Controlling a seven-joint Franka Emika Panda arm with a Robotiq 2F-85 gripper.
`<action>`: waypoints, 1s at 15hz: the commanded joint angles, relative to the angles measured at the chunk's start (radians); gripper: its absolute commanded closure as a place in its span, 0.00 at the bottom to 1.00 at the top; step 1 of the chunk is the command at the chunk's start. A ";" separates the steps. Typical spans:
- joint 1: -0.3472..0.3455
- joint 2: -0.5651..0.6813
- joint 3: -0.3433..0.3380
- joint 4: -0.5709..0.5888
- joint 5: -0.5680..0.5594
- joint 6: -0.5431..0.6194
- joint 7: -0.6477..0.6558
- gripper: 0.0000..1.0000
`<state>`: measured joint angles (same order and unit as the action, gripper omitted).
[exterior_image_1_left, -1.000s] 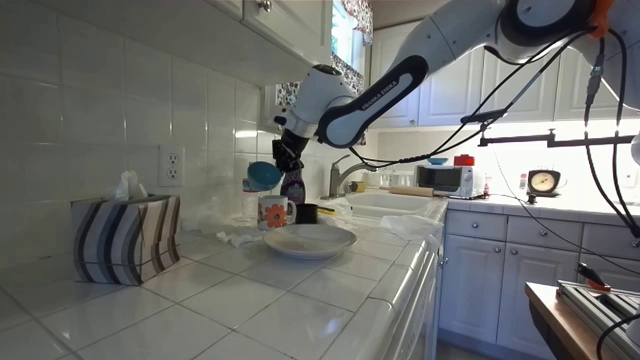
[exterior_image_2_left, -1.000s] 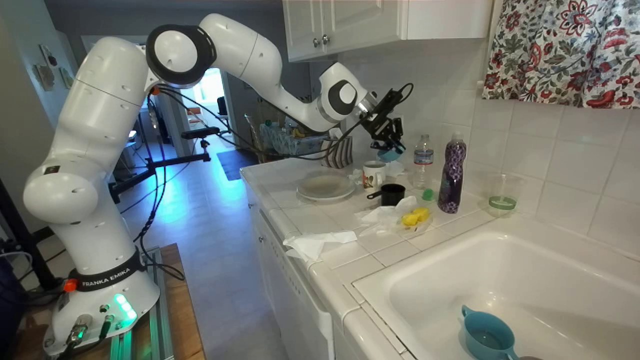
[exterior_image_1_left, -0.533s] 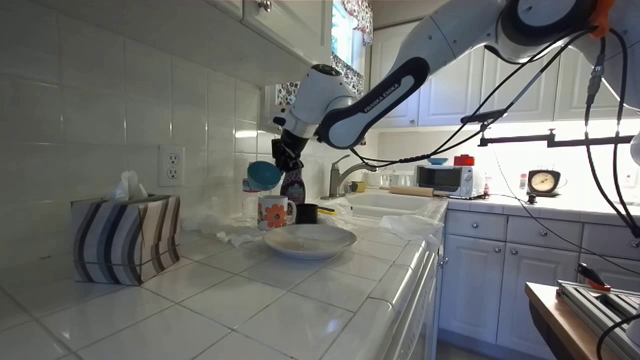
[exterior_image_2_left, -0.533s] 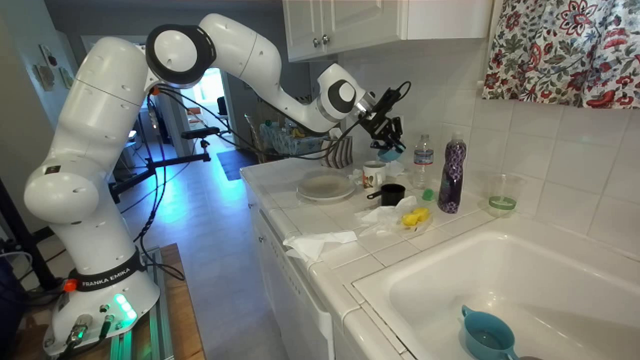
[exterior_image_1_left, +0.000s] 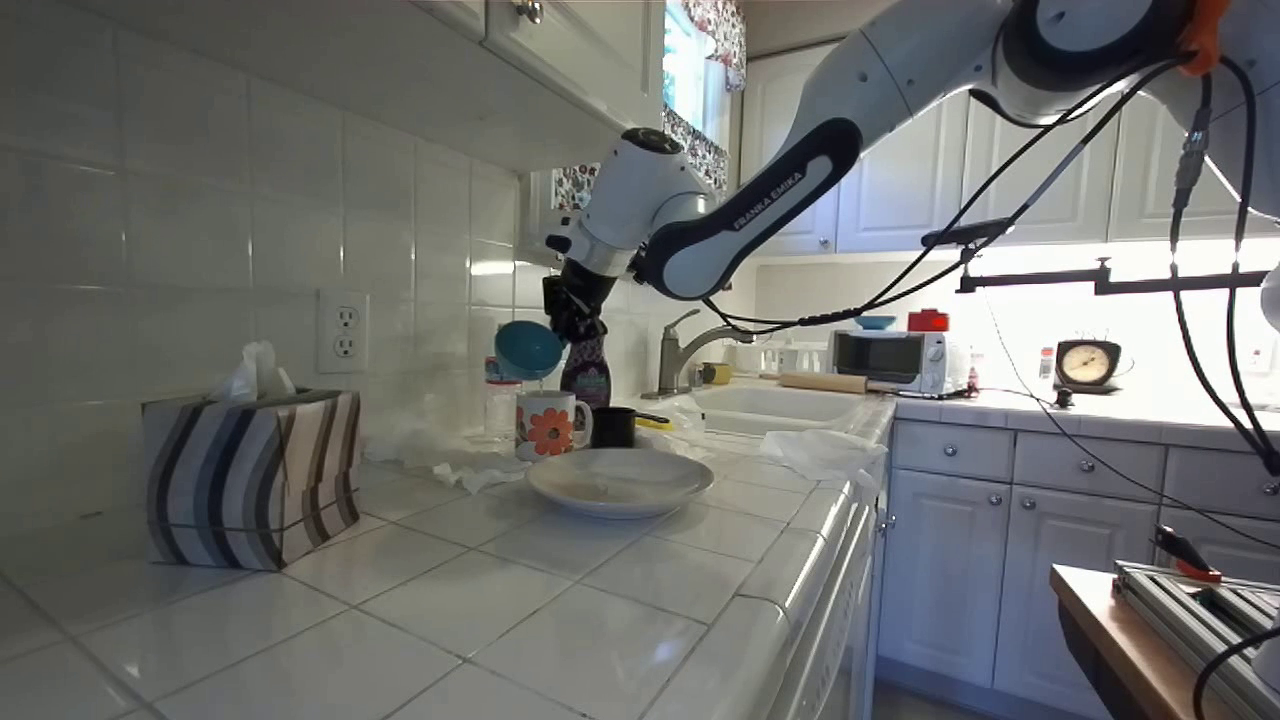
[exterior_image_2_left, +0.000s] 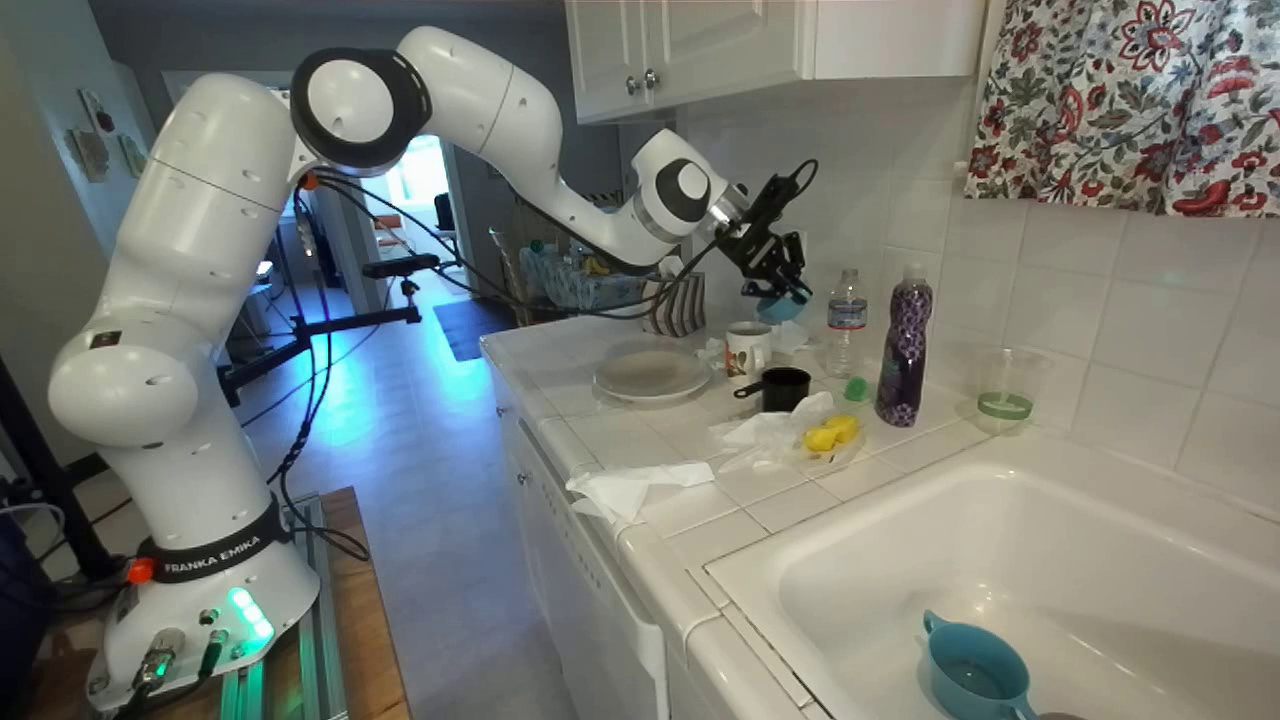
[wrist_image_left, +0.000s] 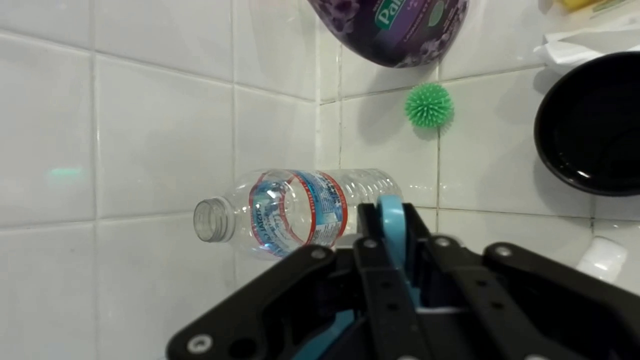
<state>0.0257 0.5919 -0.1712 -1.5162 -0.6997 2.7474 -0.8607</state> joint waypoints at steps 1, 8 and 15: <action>0.006 -0.030 -0.004 -0.021 -0.068 -0.002 0.053 0.97; 0.011 -0.037 0.002 -0.020 -0.134 -0.016 0.093 0.97; 0.016 -0.044 0.005 -0.023 -0.186 -0.026 0.138 0.97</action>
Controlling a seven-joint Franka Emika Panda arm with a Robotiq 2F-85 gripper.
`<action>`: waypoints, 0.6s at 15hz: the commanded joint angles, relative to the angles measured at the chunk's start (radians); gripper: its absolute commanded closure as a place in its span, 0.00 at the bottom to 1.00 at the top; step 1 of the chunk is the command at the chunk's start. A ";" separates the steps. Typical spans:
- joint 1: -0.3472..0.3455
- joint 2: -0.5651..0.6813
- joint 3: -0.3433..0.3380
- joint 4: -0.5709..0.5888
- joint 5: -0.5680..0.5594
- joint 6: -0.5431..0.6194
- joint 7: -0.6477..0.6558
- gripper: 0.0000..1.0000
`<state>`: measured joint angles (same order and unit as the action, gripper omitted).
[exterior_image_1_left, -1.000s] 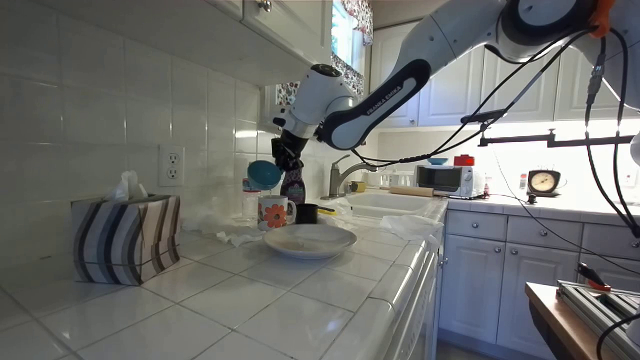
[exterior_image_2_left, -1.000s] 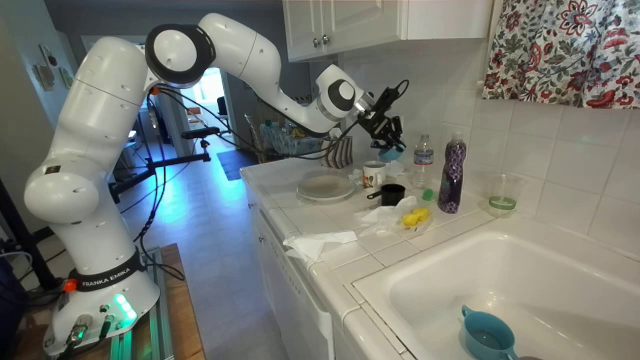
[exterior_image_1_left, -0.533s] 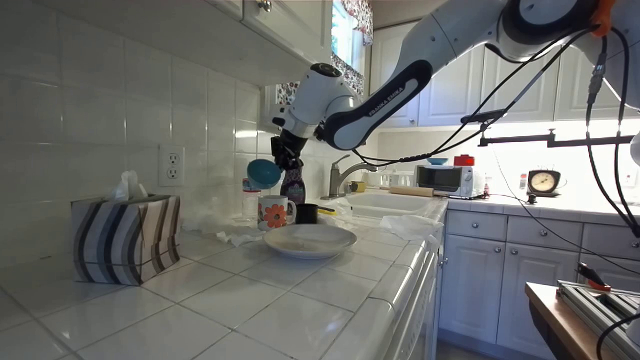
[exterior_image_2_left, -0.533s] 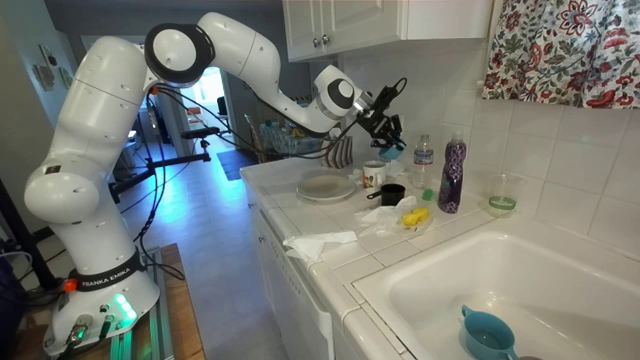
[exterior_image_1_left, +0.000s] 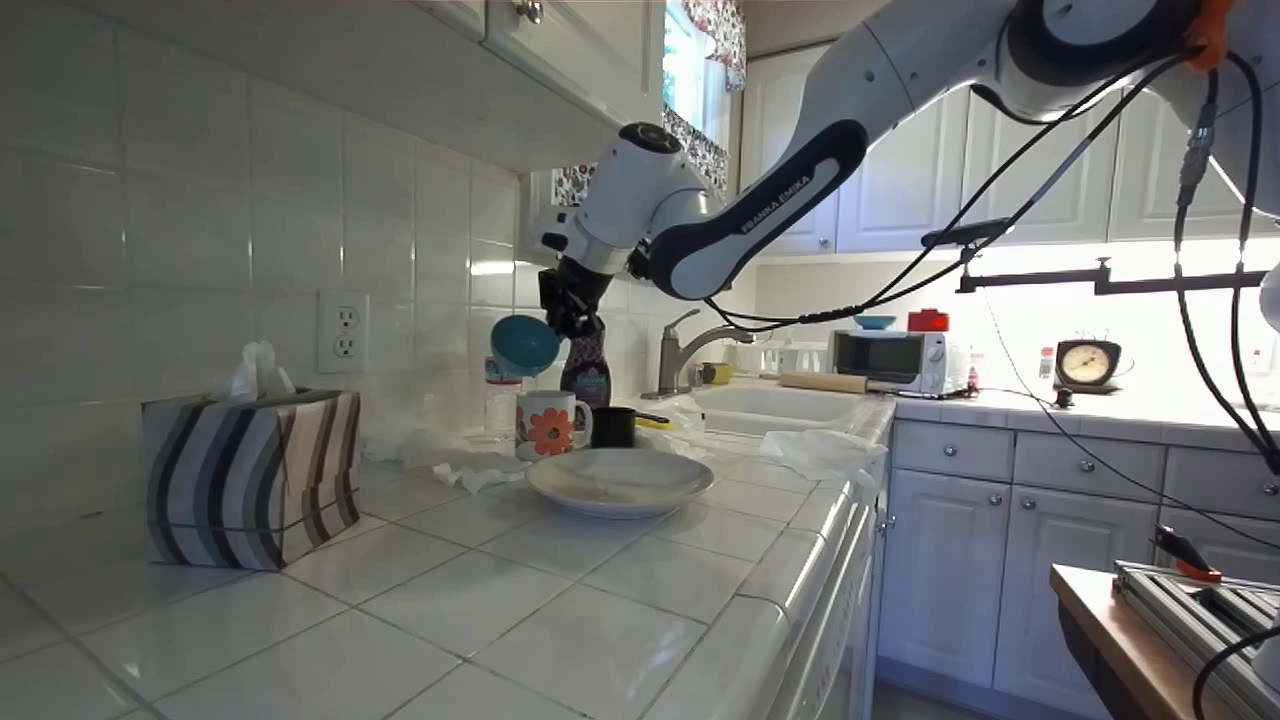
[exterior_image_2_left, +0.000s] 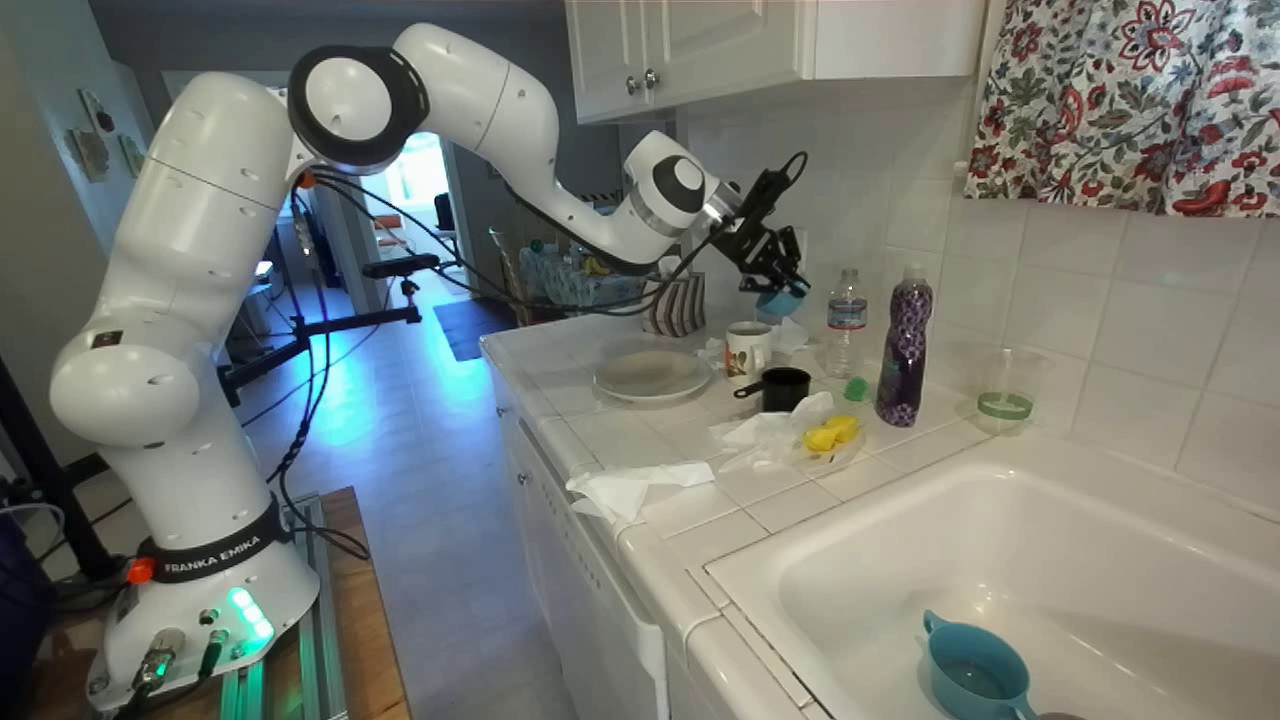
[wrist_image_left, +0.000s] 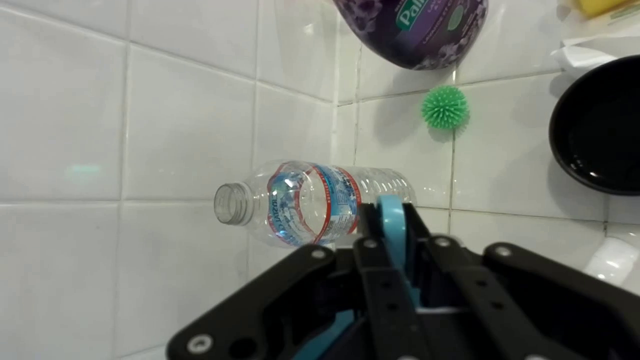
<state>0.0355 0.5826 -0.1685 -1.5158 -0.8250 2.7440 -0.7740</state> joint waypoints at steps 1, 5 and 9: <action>0.007 -0.036 0.001 -0.025 -0.070 -0.025 0.059 0.97; 0.006 -0.043 0.006 -0.029 -0.102 -0.034 0.085 0.97; 0.004 -0.050 0.013 -0.035 -0.129 -0.038 0.106 0.97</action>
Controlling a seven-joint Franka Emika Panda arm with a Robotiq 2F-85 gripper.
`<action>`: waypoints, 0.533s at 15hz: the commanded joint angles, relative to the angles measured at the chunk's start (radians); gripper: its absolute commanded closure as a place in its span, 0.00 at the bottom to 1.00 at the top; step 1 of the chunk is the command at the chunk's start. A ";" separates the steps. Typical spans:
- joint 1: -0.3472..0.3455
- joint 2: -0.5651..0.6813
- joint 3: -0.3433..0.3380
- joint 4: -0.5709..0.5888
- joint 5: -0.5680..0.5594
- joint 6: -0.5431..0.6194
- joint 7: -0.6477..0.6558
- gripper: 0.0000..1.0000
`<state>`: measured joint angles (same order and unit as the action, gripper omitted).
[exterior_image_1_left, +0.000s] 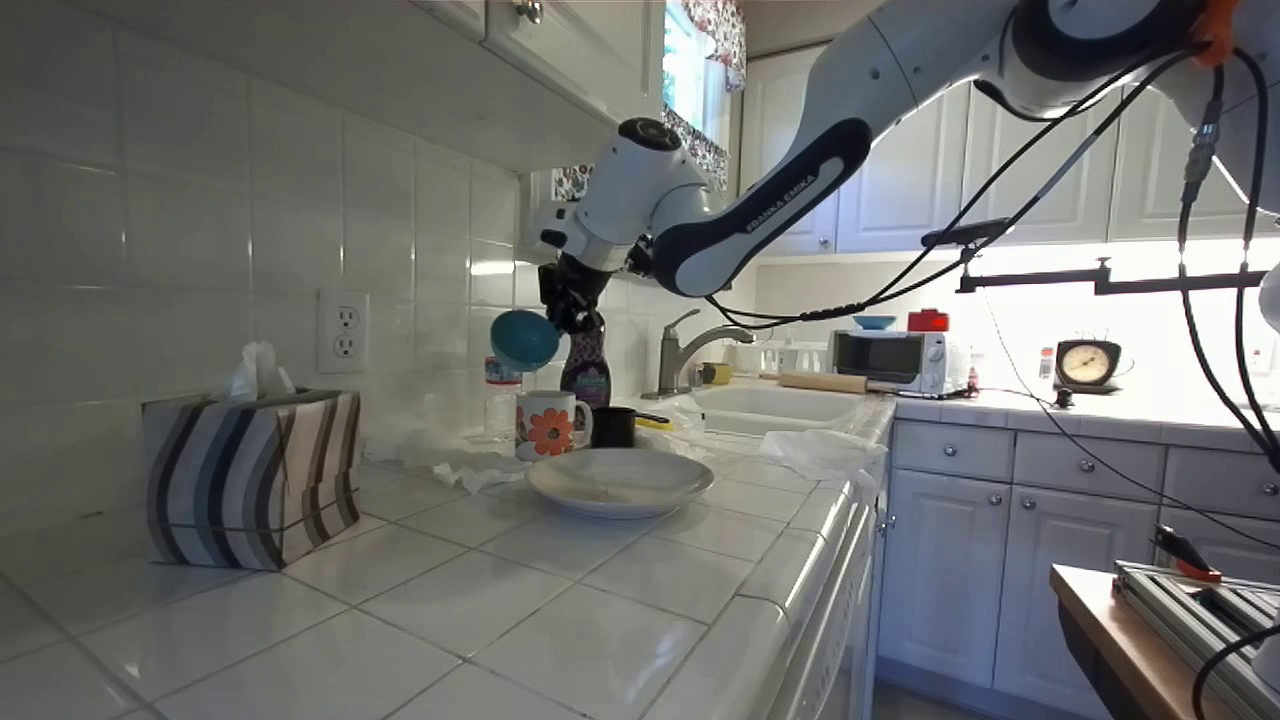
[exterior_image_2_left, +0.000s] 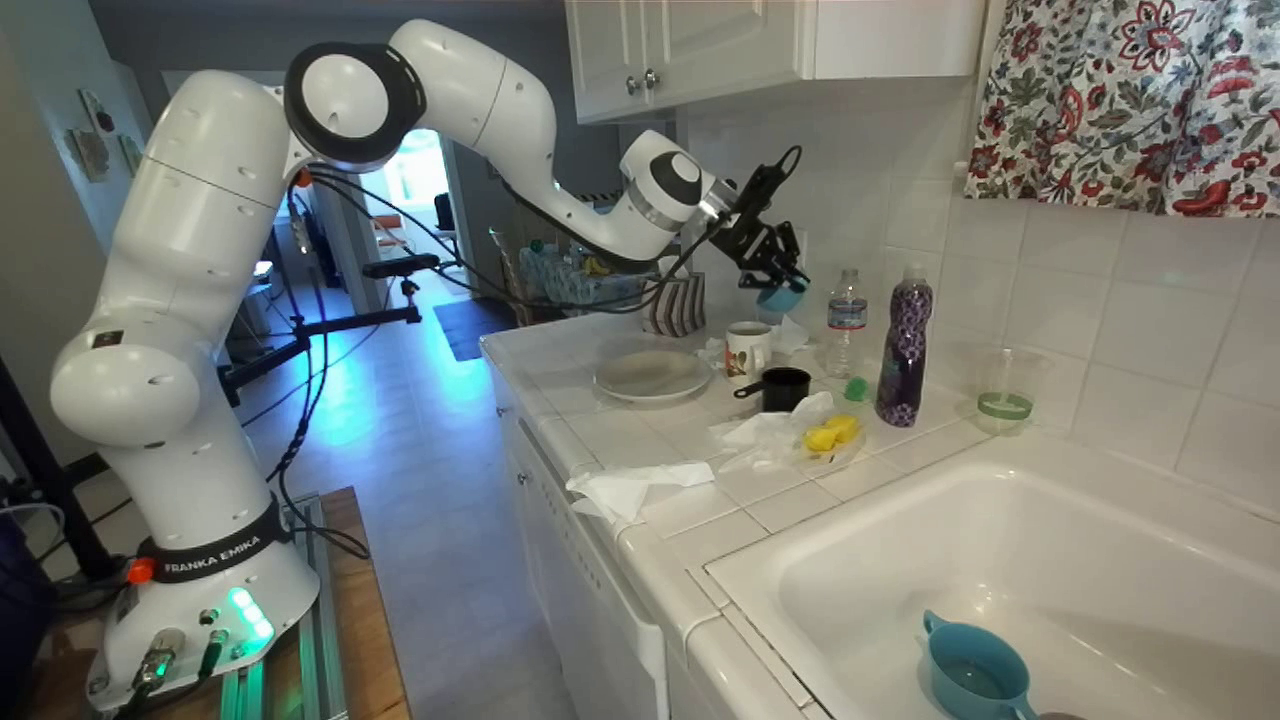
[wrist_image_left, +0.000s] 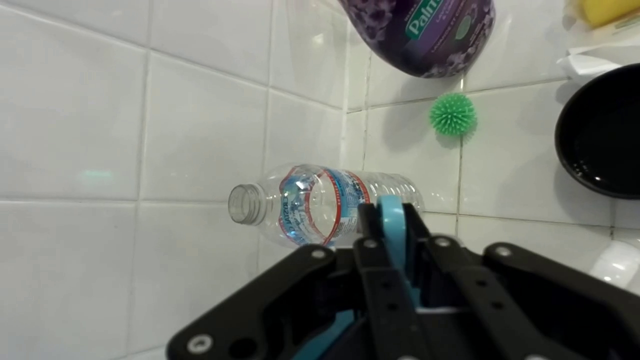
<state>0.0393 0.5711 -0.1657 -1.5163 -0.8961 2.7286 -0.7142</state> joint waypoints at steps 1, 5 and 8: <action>0.001 -0.040 0.012 -0.036 -0.064 -0.024 0.051 0.97; 0.002 -0.046 0.017 -0.046 -0.095 -0.025 0.079 0.97; 0.005 -0.052 0.018 -0.055 -0.120 -0.029 0.104 0.97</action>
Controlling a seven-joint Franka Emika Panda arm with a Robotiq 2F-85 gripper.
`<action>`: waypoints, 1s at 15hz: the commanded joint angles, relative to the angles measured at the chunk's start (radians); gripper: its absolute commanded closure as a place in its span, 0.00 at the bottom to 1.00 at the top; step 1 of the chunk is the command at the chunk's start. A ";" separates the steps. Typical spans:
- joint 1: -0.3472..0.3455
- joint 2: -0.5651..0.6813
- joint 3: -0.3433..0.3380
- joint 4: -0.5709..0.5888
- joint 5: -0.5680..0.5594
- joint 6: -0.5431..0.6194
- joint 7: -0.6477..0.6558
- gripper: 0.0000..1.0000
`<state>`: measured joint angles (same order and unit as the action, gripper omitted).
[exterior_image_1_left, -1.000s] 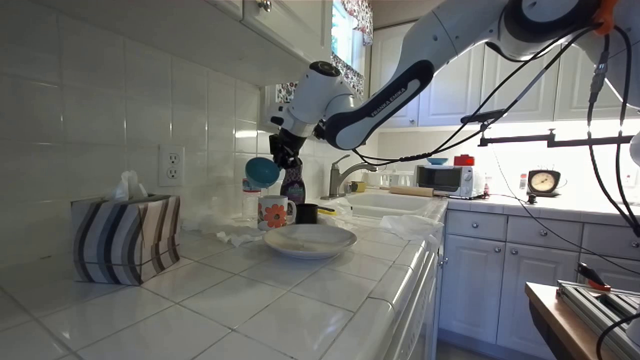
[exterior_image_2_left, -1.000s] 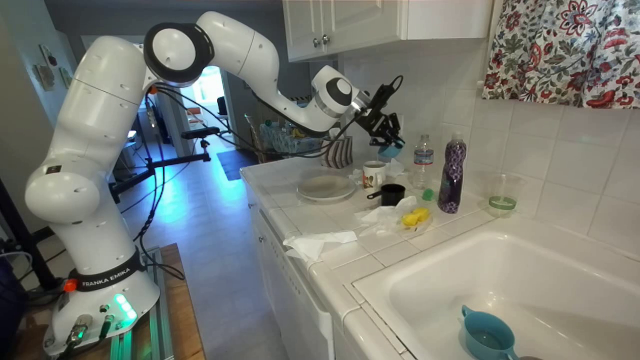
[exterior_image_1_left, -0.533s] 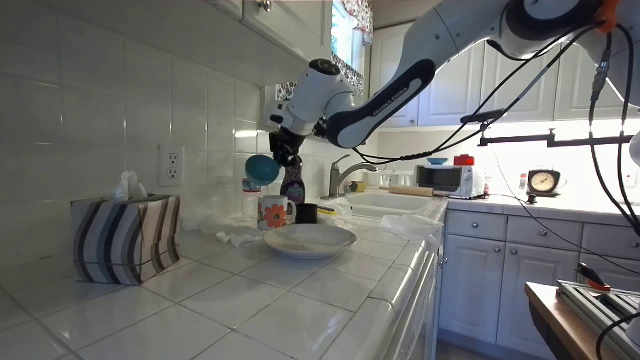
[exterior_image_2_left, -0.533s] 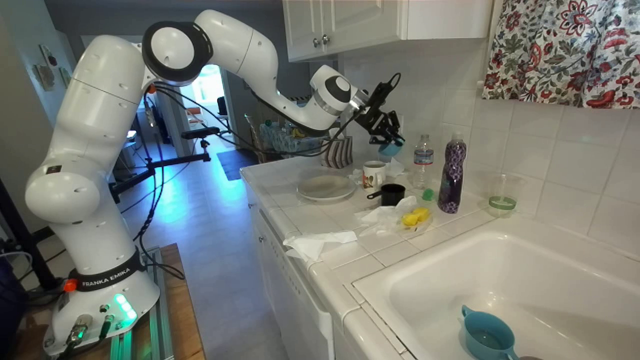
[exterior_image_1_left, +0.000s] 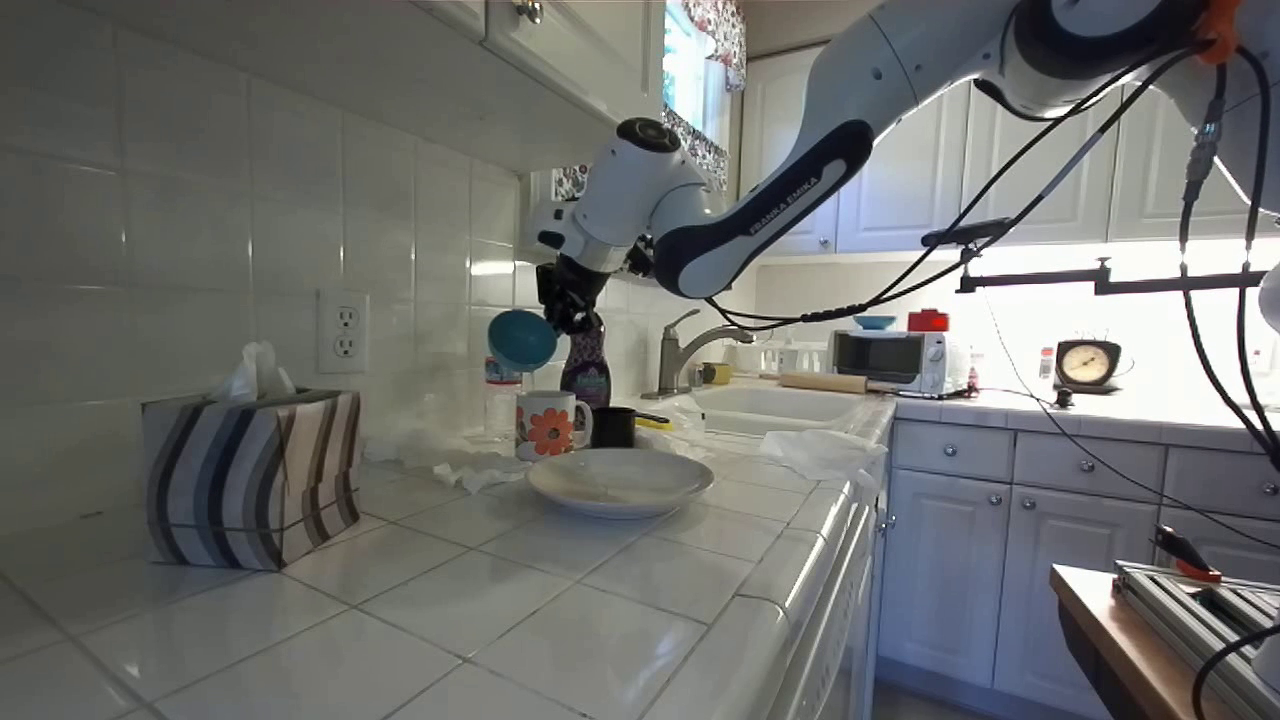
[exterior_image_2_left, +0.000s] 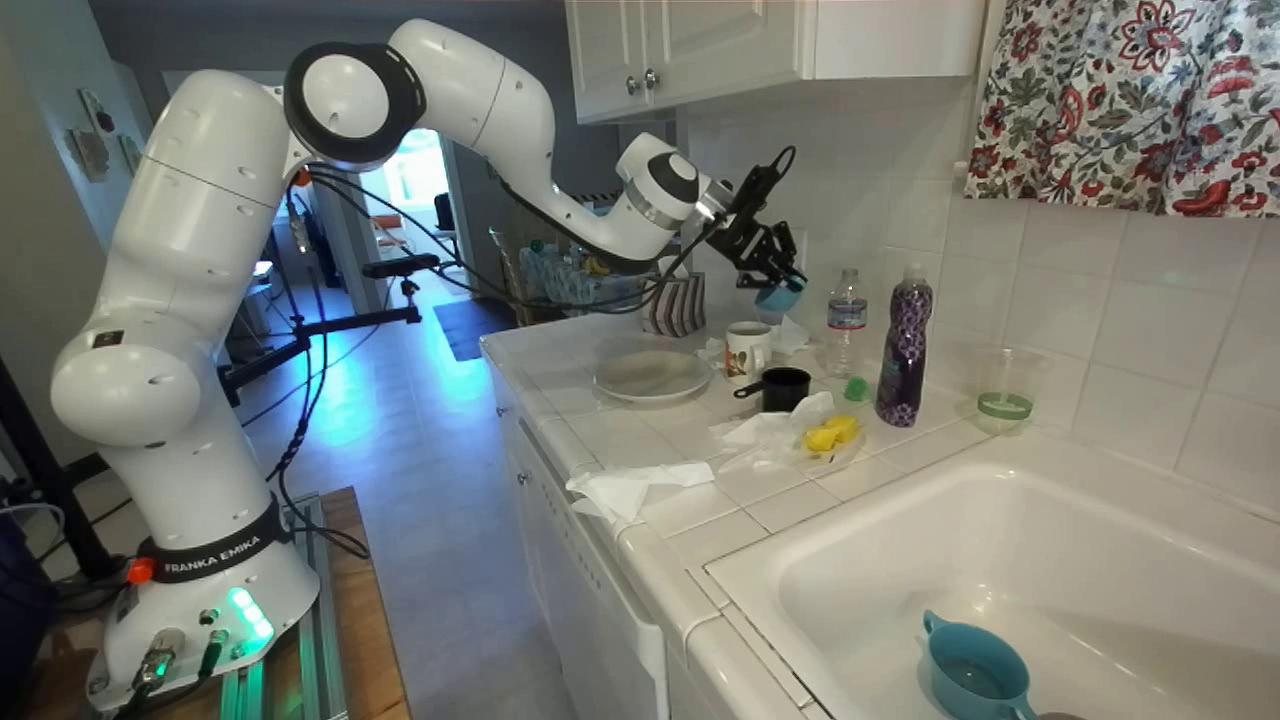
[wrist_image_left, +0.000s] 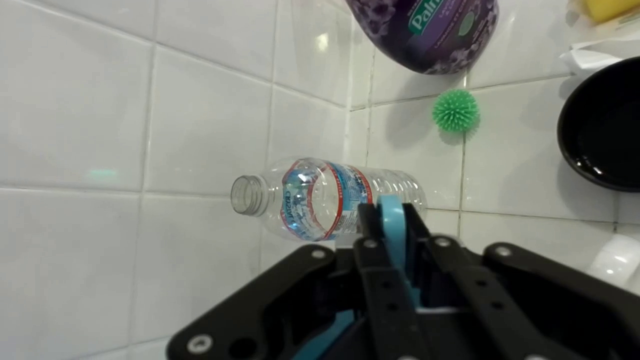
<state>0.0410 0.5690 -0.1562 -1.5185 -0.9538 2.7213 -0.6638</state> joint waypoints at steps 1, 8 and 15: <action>0.003 -0.052 0.010 -0.057 -0.074 -0.023 0.065 0.97; -0.002 -0.078 0.024 -0.097 -0.141 -0.026 0.119 0.97; -0.012 -0.103 0.030 -0.137 -0.189 -0.029 0.156 0.97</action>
<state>0.0414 0.5151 -0.1430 -1.6016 -1.0857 2.7087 -0.5507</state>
